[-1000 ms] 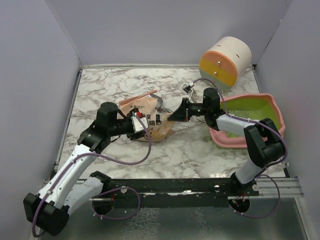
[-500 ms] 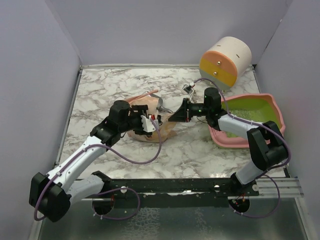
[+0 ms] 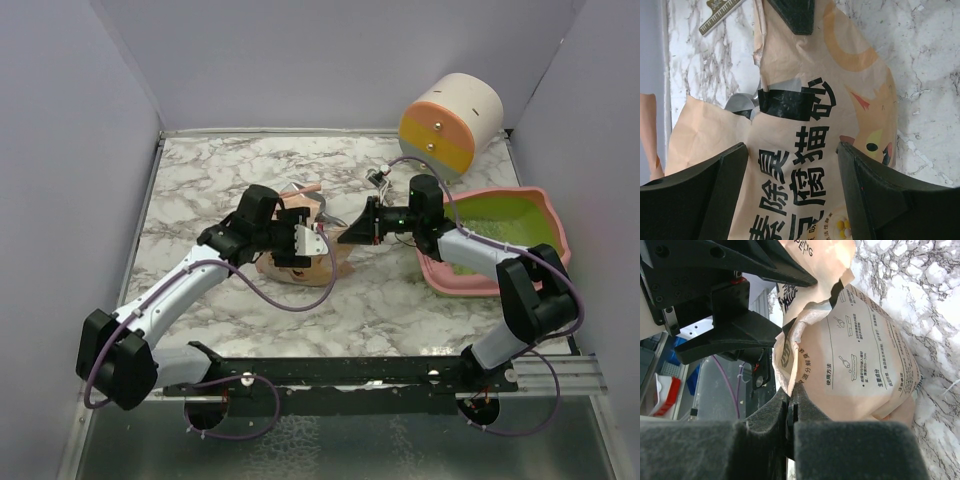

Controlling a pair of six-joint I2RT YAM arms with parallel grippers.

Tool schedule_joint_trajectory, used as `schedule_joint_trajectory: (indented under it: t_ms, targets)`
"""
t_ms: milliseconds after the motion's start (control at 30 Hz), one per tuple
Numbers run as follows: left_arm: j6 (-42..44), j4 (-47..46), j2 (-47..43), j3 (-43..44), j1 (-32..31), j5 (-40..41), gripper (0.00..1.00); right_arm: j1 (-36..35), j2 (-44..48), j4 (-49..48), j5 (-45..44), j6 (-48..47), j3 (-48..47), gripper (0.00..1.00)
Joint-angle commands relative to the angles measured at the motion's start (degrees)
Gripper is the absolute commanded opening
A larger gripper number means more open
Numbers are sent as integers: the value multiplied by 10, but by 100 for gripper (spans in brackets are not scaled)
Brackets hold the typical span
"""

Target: Fill the litter box with clean litter

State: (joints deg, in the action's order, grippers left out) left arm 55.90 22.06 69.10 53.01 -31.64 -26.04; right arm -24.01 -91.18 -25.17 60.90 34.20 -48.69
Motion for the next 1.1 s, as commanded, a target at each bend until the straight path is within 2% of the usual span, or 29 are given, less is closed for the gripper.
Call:
schedule_joint_trajectory:
  t_ms: [0,100,233,467,633,767,900,967,1000,1067]
  targets:
    - [21,105,43,51,-3,-46,74,3,37,-5,27,-7,-2,1]
    - [30,125,53,72,-4,-17,74,4,41,12,19,-17,-5,1]
    - [29,132,1,71,16,21,75,4,39,17,18,-20,-7,1]
    - [63,127,-57,27,60,93,77,4,33,-11,33,-7,0,1]
    - [58,109,-21,29,68,78,78,4,29,-29,44,0,6,1]
    - [76,126,25,41,79,133,79,4,21,-37,53,3,8,1]
    - [75,129,49,53,101,132,78,4,23,-37,55,-1,13,1]
    - [81,140,56,57,104,146,74,7,26,-32,55,-5,16,1]
    - [89,142,57,55,104,159,69,9,26,-29,55,-5,16,1]
    - [111,135,53,49,104,190,50,13,29,-21,50,-8,17,1]
